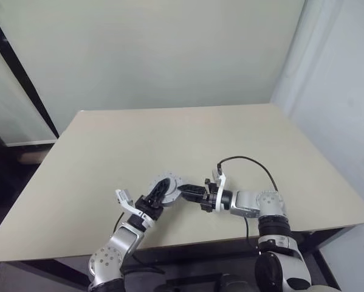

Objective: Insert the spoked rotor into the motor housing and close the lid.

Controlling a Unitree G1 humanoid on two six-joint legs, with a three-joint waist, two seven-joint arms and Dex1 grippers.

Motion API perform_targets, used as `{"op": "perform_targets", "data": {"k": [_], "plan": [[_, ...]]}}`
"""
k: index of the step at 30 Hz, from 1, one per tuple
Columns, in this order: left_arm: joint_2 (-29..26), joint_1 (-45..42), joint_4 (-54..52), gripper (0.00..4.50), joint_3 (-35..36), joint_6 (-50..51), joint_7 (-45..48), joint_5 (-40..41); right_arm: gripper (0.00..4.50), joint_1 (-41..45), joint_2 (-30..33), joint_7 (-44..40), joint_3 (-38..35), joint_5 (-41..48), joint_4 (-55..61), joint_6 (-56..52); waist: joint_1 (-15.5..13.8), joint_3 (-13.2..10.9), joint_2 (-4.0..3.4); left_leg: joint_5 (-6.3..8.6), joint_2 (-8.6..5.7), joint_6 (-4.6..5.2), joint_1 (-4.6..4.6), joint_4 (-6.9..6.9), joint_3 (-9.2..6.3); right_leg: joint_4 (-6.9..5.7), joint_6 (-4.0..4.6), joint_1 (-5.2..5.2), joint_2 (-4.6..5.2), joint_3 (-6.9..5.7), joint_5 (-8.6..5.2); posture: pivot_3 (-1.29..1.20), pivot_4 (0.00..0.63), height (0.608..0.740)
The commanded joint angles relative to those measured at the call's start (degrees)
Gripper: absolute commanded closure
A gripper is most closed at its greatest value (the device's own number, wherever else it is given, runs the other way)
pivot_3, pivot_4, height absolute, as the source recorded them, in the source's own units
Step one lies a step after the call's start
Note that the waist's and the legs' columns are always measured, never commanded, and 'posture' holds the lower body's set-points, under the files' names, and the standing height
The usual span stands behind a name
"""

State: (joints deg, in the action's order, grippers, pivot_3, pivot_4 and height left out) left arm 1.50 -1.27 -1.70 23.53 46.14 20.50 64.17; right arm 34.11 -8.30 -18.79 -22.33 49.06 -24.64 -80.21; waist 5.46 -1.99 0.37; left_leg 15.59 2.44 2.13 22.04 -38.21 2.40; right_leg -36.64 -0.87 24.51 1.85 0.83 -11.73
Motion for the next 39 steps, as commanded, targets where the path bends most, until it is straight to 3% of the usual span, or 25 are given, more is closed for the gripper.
{"op": "perform_targets", "data": {"k": [1,2,11,16,21,30,39], "plan": [[0.0,0.0,-1.0,1.95,-2.6,0.0,-0.5,-0.9,3.3,1.4,-2.7,-1.2,2.0,1.0,3.6,3.2,0.0,0.0,0.0,0.0,0.0,0.0,0.0,0.0,0.0,0.0,0.0,0.0,0.0,0.0,0.0,0.0,0.0,0.74],[0.2,0.0,-1.0,1.95,-2.6,-0.3,-0.5,-0.9,3.3,1.2,-2.8,-1.0,2.2,0.8,3.7,4.1,0.0,0.0,0.0,0.0,0.0,0.0,0.01,-0.01,0.0,0.0,0.0,0.0,0.0,0.01,0.0,0.0,0.0,0.74],[1.7,-0.4,-0.4,2.42,-2.1,-3.2,-1.0,-0.5,0.03,0.6,-2.3,-3.4,2.4,3.5,5.1,3.3,0.0,0.0,0.03,0.0,-0.01,0.0,0.03,-0.02,0.0,0.01,0.0,0.0,0.0,0.01,0.0,0.0,0.0,0.74],[2.0,-1.1,-0.2,2.44,-1.4,-5.7,-1.1,-0.9,0.0,0.9,-2.9,0.2,0.9,2.4,3.8,7.3,0.0,0.0,0.04,0.0,-0.01,0.0,0.03,-0.05,0.0,0.0,0.0,0.0,0.0,0.01,0.0,0.0,0.0,0.74],[0.6,-3.2,-0.5,2.45,1.3,-11.6,-2.2,-2.6,0.0,-2.4,0.5,-3.9,12.2,-6.4,10.2,18.1,0.0,0.0,0.03,0.0,-0.01,0.0,0.05,-0.06,0.0,0.0,0.0,0.01,-0.03,0.01,0.0,0.0,0.0,0.74],[-6.9,-9.1,5.6,2.45,3.1,-27.3,-4.8,-17.7,0.0,-7.9,9.5,-16.0,33.4,-27.9,14.3,50.6,-0.2,0.0,0.1,-0.01,-0.07,-0.02,0.13,-0.12,0.04,0.01,0.0,0.0,-0.05,0.0,0.0,0.0,0.0,0.74],[-11.8,-13.8,17.5,2.45,2.0,-37.4,-4.7,-29.9,0.0,-8.8,13.8,-21.5,40.0,-37.9,11.6,67.8,-1.4,-0.1,0.21,-0.02,-0.1,-0.04,0.17,-0.17,0.04,0.0,0.0,0.01,-0.04,0.0,0.01,0.0,0.0,0.74]]}}
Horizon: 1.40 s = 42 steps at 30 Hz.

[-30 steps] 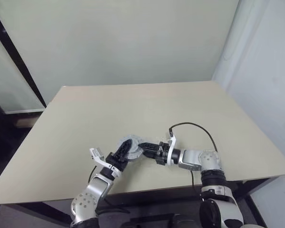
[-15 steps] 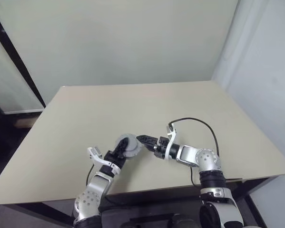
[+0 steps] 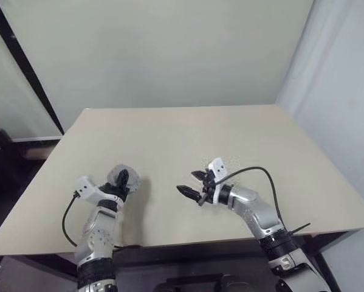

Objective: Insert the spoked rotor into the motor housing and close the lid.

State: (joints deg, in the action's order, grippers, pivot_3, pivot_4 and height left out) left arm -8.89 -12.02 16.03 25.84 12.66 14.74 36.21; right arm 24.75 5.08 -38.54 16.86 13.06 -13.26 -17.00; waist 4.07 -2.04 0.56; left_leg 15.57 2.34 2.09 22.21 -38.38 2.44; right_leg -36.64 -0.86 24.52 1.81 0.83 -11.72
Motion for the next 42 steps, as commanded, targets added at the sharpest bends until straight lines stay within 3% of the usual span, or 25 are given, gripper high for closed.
{"op": "perform_targets", "data": {"k": [1,19,26,38,42], "plan": [[-1.6,-3.5,0.8,2.45,-0.5,-4.6,1.2,-2.8,0.0,0.4,0.7,-2.1,1.2,-2.5,0.0,5.4,-0.1,0.0,0.04,0.0,0.0,0.0,0.01,0.0,0.0,0.0,0.0,0.0,0.0,0.0,0.0,0.0,0.0,0.74],[-3.7,-5.9,12.3,2.45,-3.1,-12.4,-0.6,-14.1,0.0,0.1,1.1,-3.5,2.0,-6.0,-1.1,7.3,-1.2,0.0,0.12,0.0,0.01,-0.01,0.11,-0.24,-0.01,-0.09,0.04,0.0,0.02,-0.06,0.04,0.0,0.0,0.74],[-4.5,-4.1,11.2,0.13,-3.2,-12.9,-1.8,-16.2,0.0,0.2,0.7,-3.4,2.1,-6.9,-1.7,7.4,-1.2,0.0,0.12,0.0,0.03,-0.01,0.06,-0.27,0.0,-0.15,0.05,-0.02,0.02,-0.06,0.05,0.0,0.0,0.74],[-8.3,4.8,-1.1,0.06,-3.6,-11.3,-5.1,-20.4,0.0,0.5,0.6,-1.9,1.0,-7.2,-2.8,8.2,-1.2,0.0,0.12,0.0,0.06,-0.03,0.05,-0.32,0.03,-0.17,0.17,-0.03,0.07,-0.07,0.13,0.0,0.0,0.74],[-9.6,7.5,-7.6,0.06,-6.3,-10.7,-1.3,-21.1,0.0,0.4,0.9,-0.2,-0.8,-6.8,-2.7,8.2,-1.3,0.0,0.11,0.0,0.09,-0.04,0.04,-0.35,0.04,-0.2,0.17,-0.04,0.07,-0.07,0.13,0.0,0.0,0.74]]}}
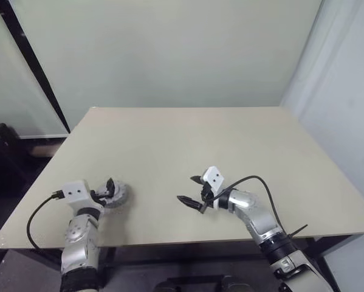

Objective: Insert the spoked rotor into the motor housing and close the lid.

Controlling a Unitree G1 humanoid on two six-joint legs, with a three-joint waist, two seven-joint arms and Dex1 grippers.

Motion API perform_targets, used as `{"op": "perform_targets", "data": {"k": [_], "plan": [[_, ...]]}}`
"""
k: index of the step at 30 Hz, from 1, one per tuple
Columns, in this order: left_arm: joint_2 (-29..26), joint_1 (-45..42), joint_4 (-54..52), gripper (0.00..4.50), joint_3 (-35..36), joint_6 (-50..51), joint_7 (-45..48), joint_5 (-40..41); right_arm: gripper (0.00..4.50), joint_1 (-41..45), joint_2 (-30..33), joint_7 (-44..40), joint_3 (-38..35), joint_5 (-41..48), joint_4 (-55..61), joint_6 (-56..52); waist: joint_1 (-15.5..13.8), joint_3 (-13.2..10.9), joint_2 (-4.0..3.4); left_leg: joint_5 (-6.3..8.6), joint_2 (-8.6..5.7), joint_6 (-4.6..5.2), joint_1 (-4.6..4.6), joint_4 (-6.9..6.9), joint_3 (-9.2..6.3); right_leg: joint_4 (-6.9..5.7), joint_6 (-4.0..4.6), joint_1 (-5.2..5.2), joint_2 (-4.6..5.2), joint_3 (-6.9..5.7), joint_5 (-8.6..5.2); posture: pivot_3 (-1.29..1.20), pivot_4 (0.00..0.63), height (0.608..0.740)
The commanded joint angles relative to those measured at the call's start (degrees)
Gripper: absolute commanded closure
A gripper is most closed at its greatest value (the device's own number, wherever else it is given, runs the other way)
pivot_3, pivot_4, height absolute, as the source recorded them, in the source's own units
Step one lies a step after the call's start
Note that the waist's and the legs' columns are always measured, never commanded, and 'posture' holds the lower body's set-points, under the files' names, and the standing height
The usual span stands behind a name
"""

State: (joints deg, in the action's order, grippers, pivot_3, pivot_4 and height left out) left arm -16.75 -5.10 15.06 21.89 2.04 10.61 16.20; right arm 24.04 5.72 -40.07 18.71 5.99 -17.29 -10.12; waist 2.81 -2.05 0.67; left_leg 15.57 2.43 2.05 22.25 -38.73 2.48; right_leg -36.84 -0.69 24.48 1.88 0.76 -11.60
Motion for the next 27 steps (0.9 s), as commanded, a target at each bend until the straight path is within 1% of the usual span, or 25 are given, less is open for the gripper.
{"op": "perform_targets", "data": {"k": [1,7,12,15,18,22,27], "plan": [[-2.1,1.2,-8.6,0.06,-3.5,0.6,4.2,-0.8,0.0,1.1,0.7,1.6,-3.2,0.3,1.6,1.2,0.0,0.0,0.0,-0.01,0.0,-0.01,0.0,0.0,0.0,0.0,0.0,0.0,0.0,-0.01,0.0,0.0,0.0,0.74],[-5.9,4.1,-19.7,0.06,-11.7,4.0,14.2,-0.3,0.0,-0.3,5.0,4.1,-8.2,0.9,3.6,-0.9,0.0,0.0,-0.04,0.0,-0.02,-0.02,0.01,-0.06,0.08,-0.01,0.01,-0.01,0.04,0.04,-0.01,0.0,0.0,0.74],[-6.9,4.0,-25.6,0.06,-15.9,7.6,18.2,0.9,0.0,-3.5,9.7,4.2,-13.0,2.5,6.1,-2.8,0.0,0.0,-0.08,-0.01,-0.01,-0.01,0.0,-0.04,0.07,0.0,-0.03,-0.01,0.01,0.04,-0.03,0.0,0.0,0.74],[-6.8,3.5,-25.8,0.06,-18.1,7.9,20.0,0.1,0.0,-5.6,12.1,4.2,-15.1,2.7,7.6,-3.1,0.0,0.0,-0.13,-0.01,0.0,0.01,-0.11,-0.03,0.12,-0.01,-0.02,-0.05,-0.05,0.11,-0.03,0.0,0.0,0.74],[-6.0,2.9,-24.4,0.06,-18.6,8.1,20.1,0.2,0.0,-6.5,12.8,4.3,-16.2,3.0,8.0,-3.3,0.1,0.0,-0.15,-0.02,0.02,0.02,-0.24,-0.02,0.13,-0.07,-0.02,-0.11,-0.09,0.14,-0.04,0.0,0.0,0.74],[-5.7,1.9,-22.5,0.06,-18.8,7.8,19.7,-0.7,0.0,-6.2,12.4,4.3,-16.4,3.3,7.6,-3.1,0.0,0.0,-0.16,-0.03,0.04,0.03,-0.43,-0.02,0.12,-0.13,0.09,-0.23,-0.13,0.17,-0.1,0.0,0.0,0.74],[-5.5,1.0,-21.5,0.06,-18.8,7.5,19.9,-0.7,0.0,-5.1,10.7,4.9,-15.2,2.5,6.4,-2.2,0.0,0.0,-0.16,-0.03,0.03,0.03,-0.44,-0.03,0.14,-0.14,0.09,-0.25,-0.13,0.23,-0.1,0.0,0.0,0.74]]}}
